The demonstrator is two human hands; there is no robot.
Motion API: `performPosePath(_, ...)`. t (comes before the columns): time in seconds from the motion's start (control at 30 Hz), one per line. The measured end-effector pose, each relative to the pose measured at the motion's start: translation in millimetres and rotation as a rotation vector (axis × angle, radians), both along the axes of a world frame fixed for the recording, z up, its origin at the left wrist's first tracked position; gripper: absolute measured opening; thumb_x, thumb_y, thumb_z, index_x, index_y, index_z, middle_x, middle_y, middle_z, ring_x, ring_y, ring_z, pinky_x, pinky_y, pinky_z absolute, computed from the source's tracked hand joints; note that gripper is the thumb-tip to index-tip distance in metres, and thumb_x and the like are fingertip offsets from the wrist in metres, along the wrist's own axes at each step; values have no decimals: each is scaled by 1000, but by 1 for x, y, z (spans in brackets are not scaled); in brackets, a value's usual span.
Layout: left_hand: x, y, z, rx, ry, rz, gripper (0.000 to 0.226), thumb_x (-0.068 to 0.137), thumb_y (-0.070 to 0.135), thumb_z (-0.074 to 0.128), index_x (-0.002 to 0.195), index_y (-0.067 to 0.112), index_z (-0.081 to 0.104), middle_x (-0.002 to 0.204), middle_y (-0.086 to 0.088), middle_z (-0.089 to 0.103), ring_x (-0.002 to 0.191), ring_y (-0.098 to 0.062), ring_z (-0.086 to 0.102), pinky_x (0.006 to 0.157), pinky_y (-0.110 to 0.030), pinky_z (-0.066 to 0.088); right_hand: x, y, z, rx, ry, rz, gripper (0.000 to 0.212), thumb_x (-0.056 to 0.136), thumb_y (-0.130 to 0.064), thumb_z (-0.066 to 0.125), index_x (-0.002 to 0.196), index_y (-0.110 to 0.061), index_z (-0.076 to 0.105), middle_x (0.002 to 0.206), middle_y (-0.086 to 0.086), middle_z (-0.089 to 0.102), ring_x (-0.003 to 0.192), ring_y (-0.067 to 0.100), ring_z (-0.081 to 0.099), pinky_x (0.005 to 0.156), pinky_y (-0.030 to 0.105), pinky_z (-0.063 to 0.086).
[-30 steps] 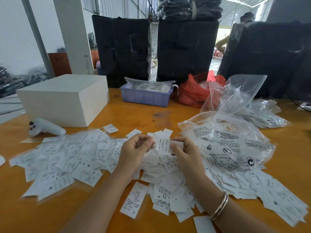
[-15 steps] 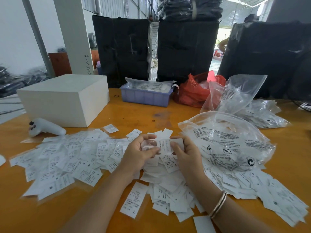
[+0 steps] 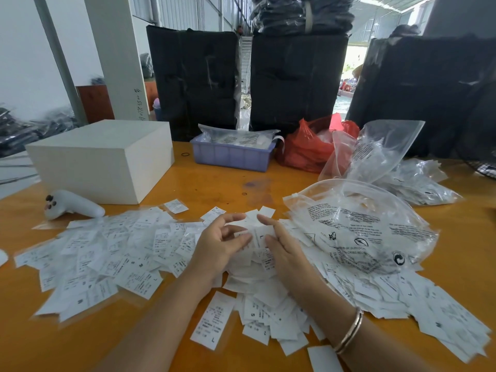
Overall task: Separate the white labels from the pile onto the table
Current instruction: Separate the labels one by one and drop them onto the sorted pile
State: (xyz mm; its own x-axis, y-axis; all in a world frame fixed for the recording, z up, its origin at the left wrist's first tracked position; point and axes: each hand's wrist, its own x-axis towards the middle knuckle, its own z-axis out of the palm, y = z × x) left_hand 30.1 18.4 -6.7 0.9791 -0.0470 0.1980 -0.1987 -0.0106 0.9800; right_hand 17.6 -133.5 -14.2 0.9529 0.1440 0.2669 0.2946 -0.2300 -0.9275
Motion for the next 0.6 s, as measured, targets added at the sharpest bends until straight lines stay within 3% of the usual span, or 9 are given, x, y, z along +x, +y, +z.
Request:
performPosePath(0.03, 0, 0, 0, 11, -6, 8, 30, 84, 16, 70, 108, 32, 61, 80, 11, 72, 73, -3, 67, 62, -11, 49, 0, 1, -2, -37, 1, 42, 40, 101, -12, 35, 134, -33, 46, 124, -16, 53, 113, -7, 48, 98, 18, 38)
performPosePath(0.07, 0, 0, 0, 17, -8, 19, 30, 84, 17, 70, 108, 32, 61, 80, 12, 72, 73, -2, 67, 61, -11, 49, 0, 3, -3, -51, -8, 50, 41, 101, -13, 36, 136, -34, 41, 128, -23, 47, 116, -19, 40, 99, 7, 31)
performPosePath(0.13, 0, 1, 0, -16, 0, 34, 29, 84, 15, 71, 107, 31, 62, 83, 11, 73, 76, -5, 68, 62, -14, 51, 1, 3, 0, 3, -27, -43, 39, 100, -15, 40, 134, -35, 42, 115, -27, 50, 98, -25, 44, 85, -2, 34)
performPosePath(0.23, 1, 2, 0, -23, 9, 38, 29, 83, 13, 71, 106, 29, 63, 84, 7, 73, 80, -10, 70, 67, -21, 56, 4, -6, 1, 128, -65, -261, 24, 95, -13, 52, 103, -34, 61, 80, -8, 60, 70, 0, 54, 63, 13, 45)
performPosePath(0.33, 1, 0, -1, 20, -1, 20, 29, 83, 13, 72, 105, 29, 63, 80, 9, 72, 76, -4, 68, 65, -14, 53, 4, -6, 0, 112, -51, -266, 24, 90, -9, 59, 85, -32, 66, 68, -9, 62, 60, 4, 51, 54, 17, 44)
performPosePath(0.47, 1, 0, -1, 76, -1, 41, 27, 83, 17, 73, 102, 32, 63, 81, 13, 71, 77, -1, 68, 61, -10, 50, 4, -1, 0, 113, -62, -243, 23, 90, -11, 59, 87, -33, 66, 71, 0, 64, 63, 8, 53, 59, 23, 45)
performPosePath(0.6, 2, 1, -4, 100, -14, 12, 27, 82, 16, 74, 100, 34, 64, 82, 12, 71, 79, -3, 68, 64, -11, 50, 4, -3, -1, 64, -57, -216, 22, 88, -10, 62, 88, -31, 64, 66, -16, 60, 63, 1, 52, 61, 16, 44)
